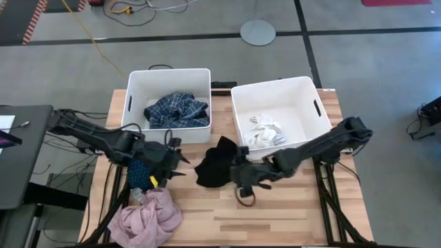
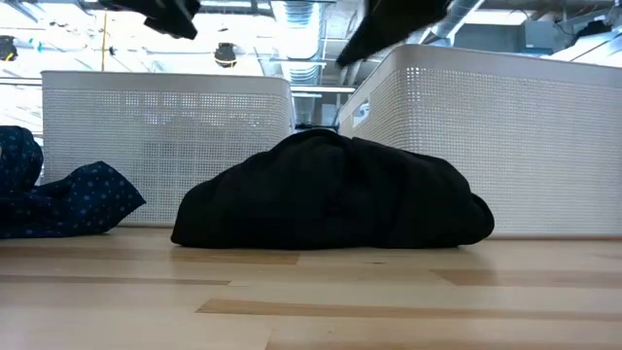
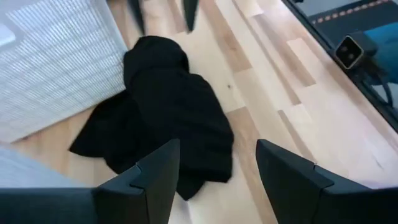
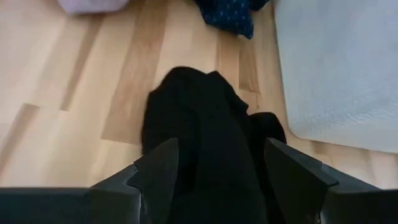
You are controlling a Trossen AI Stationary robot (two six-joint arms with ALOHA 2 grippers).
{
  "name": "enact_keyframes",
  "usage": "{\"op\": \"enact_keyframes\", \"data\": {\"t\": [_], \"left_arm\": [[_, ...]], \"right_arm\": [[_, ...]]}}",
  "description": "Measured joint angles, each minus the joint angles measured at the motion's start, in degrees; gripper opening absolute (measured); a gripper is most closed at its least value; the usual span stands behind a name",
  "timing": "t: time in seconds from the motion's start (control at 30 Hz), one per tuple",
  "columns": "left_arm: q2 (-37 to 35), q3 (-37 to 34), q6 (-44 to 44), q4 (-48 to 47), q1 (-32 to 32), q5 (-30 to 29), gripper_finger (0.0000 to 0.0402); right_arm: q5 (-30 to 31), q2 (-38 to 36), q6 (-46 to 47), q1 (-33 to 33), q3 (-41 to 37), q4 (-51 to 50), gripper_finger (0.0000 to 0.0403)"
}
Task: Sort clothes
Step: Put the black shirt into the left laundry bin
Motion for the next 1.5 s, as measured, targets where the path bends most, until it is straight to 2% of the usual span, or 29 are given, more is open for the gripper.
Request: {"op": "enact_keyframes", "data": {"t": [0.2, 0.47, 0.8, 0.87, 0.93, 1.13, 1.17, 1.27, 1.5], "left_arm": [[-4.3, -6.8, -2.8, 5.0, -3.1, 0.0, 0.0208], [-4.8, -11.1, -5.0, 8.3, -6.2, 0.0, 0.0208], [-4.8, -12.0, -6.1, 10.1, -8.0, -0.2, 0.0208], [-4.8, -12.0, -6.0, 10.6, -8.3, -0.3, 0.0208], [-4.8, -12.0, -6.0, 10.8, -8.5, -0.6, 0.0208], [-4.8, -12.0, -6.8, 11.1, -8.4, -1.0, 0.0208], [-4.8, -12.0, -7.0, 11.2, -8.5, -1.1, 0.0208], [-4.8, -12.0, -7.3, 11.2, -8.5, -1.6, 0.0208], [-4.8, -12.0, -7.5, 11.9, -8.8, -3.6, 0.0208]], "right_arm": [[-8.7, 5.4, -0.3, -4.3, 0.0, 3.7, 0.0255], [-14.5, 11.4, 0.3, -9.0, 0.0, 3.2, 0.0255], [-20.2, 20.2, 3.7, -11.6, 0.4, 4.7, 0.0251], [-20.3, 21.2, 3.7, -11.2, 0.4, 5.3, 0.0235], [-20.2, 21.6, 3.8, -10.5, 0.4, 6.2, 0.0203], [-20.3, 21.2, 3.5, -7.8, 0.2, 8.7, 0.0044], [-20.4, 21.0, 3.5, -7.3, 0.2, 9.1, 0.003], [-20.2, 19.7, 3.9, -5.8, 0.0, 10.2, 0.0029], [-15.6, 12.9, 5.1, -1.8, -0.4, 8.5, 0.0029]]}}
